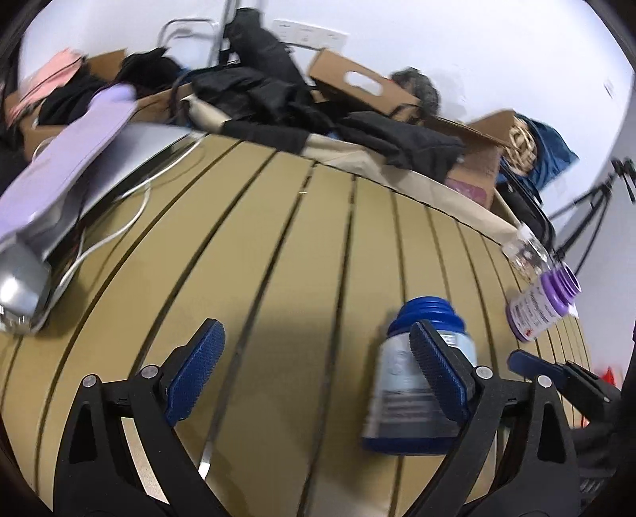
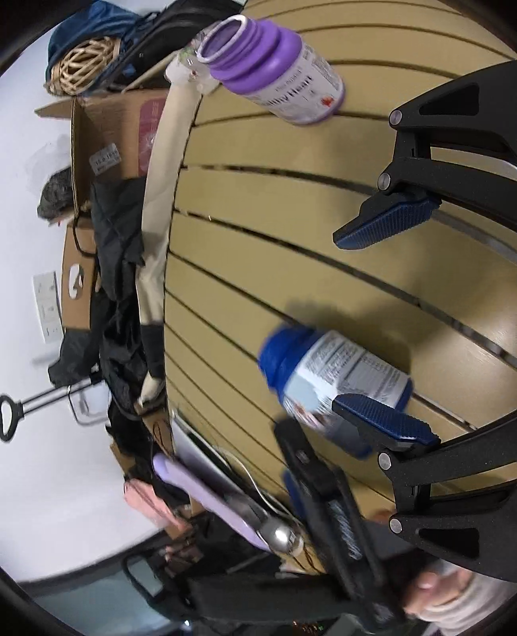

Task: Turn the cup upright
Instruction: 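Move the left gripper to the lying blue-capped white bottle and close on it, then lift the bottle with the left gripper while the right gripper closes around it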

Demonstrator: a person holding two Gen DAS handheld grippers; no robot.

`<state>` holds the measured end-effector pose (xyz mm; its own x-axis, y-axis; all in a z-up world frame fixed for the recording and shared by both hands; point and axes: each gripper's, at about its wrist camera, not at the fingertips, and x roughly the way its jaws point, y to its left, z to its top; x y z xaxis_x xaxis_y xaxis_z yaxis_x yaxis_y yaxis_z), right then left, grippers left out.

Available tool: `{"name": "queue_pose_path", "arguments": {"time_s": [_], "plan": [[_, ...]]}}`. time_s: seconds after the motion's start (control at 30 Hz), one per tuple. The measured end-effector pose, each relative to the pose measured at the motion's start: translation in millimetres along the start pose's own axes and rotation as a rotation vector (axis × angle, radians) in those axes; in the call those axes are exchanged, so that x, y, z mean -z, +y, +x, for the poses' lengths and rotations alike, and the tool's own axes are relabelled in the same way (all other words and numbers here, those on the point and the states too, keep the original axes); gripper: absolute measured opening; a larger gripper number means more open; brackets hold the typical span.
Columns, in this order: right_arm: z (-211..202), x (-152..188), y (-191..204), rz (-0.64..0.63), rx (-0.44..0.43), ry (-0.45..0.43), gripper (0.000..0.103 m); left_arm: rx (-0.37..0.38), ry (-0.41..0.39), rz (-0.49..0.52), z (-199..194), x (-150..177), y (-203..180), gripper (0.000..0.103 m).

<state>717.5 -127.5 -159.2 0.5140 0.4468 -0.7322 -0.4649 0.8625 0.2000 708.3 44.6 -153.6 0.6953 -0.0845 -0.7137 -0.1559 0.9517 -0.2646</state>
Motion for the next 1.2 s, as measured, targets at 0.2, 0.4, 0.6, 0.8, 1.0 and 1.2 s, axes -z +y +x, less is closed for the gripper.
{"name": "queue_pose_path", "arguments": {"time_s": [0.2,0.4,0.6,0.8,1.0,1.2], "plan": [[-33.6,2.2,-23.1,0.007,0.044,-0.066,0.08,0.111,0.078,0.154,-9.0,-8.1,-20.7,0.103],[-54.1,-0.8,-44.0,0.026,0.068,-0.095,0.08,0.22,0.401,0.224,41.5,-16.6,-54.5,0.099],[-56.7,-4.0,-52.2,0.017,0.068,-0.091,0.08,0.216,0.513,0.21,64.6,-21.8,-66.0,0.06],[-59.5,-29.3,-45.2,-0.012,0.024,-0.115,0.08,0.16,0.244,0.23,43.3,-37.0,-56.9,0.059],[-49.7,-93.8,-30.2,-0.057,-0.24,-0.085,0.08,0.221,-0.142,0.267,10.4,-65.2,-53.7,0.06],[-15.4,-142.4,-30.1,-0.105,-0.506,0.01,0.08,0.513,-0.268,0.329,-7.1,-85.4,-40.6,0.06]]}}
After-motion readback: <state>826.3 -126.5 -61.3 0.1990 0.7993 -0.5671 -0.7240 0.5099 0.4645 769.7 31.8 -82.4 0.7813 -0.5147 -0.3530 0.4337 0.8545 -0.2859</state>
